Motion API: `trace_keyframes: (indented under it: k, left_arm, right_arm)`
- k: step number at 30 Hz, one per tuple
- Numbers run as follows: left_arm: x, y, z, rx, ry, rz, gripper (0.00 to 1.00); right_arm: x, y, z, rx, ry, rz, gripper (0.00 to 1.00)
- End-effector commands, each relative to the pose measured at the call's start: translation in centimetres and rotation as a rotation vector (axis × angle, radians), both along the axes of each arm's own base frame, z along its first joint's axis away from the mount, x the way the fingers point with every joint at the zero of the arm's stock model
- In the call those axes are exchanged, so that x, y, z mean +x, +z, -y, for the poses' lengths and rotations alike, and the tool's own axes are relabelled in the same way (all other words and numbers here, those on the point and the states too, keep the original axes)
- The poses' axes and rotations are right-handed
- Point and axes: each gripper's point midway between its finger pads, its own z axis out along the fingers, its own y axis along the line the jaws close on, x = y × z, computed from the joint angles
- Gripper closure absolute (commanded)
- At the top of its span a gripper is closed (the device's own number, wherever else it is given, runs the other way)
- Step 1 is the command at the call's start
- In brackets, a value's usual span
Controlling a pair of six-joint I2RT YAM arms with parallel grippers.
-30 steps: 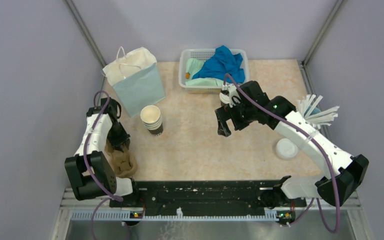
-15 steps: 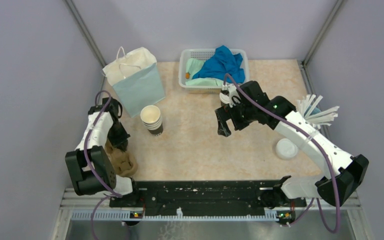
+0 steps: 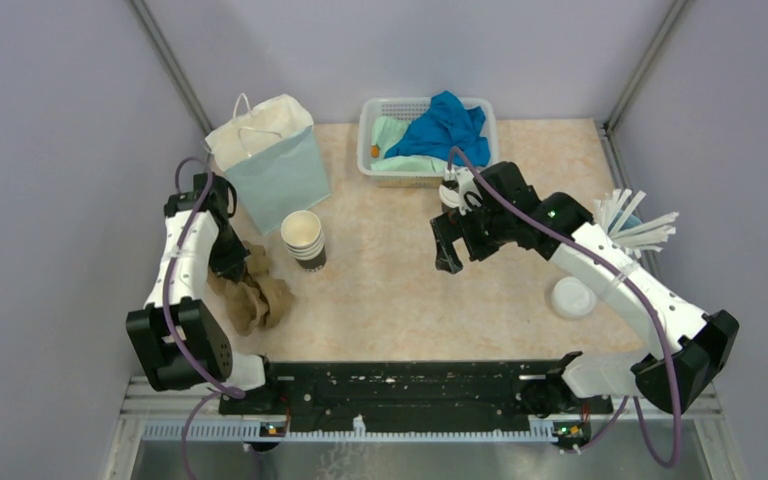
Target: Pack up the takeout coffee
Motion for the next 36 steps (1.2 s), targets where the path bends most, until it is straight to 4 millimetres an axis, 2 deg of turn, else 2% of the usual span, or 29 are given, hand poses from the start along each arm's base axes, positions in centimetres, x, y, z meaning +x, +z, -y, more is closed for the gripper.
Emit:
trace_keyframes:
  k: [1, 5, 9, 13, 17, 24, 28, 31, 36]
  left_arm:
    - [-0.4, 1.2, -0.4, 0.03, 0.03, -0.009, 1.0]
    - [-0.8, 1.0, -0.7, 0.062, 0.062, -0.056, 1.0]
    - [-0.8, 2.5, -2.0, 0.16, 0.097, -0.036, 1.0]
    - [0.9, 2.3, -0.5, 0.074, 0.029, 0.049, 1.0]
    - [0.3, 1.8, -0.2, 0.088, 0.064, 0.006, 1.0]
    - [-0.8, 5.4, -1.6, 0.204, 0.17, 0.043, 1.0]
    - [-0.4, 7.8, -1.6, 0.206, 0.209, 0.108, 1.0]
    - [0.3, 9.5, -0.7, 0.154, 0.197, 0.182, 1.0]
    - [0.9, 13.1, 2.1, -0.014, 0.227, 0.362, 1.0]
  right_arm:
    - [0.1, 1.4, -0.3, 0.036, 0.014, 0.058, 0.01]
    - [0.0, 1.4, -0.4, 0.036, 0.017, 0.058, 0.01]
    - [0.0, 1.3, -0.3, 0.034, 0.017, 0.057, 0.01]
    - [0.0, 1.4, -0.4, 0.035, 0.018, 0.057, 0.01]
    - [0.0, 1.3, -0.4, 0.035, 0.019, 0.055, 0.01]
    - [0.0, 1.5, -0.5, 0.042, 0.022, 0.054, 0.01]
    - [-0.1, 1.5, -0.7, 0.047, 0.025, 0.049, 0.01]
    - [-0.2, 1.4, -0.6, 0.045, 0.026, 0.045, 0.01]
    - [-0.1, 2.0, -0.9, 0.054, 0.032, 0.045, 0.01]
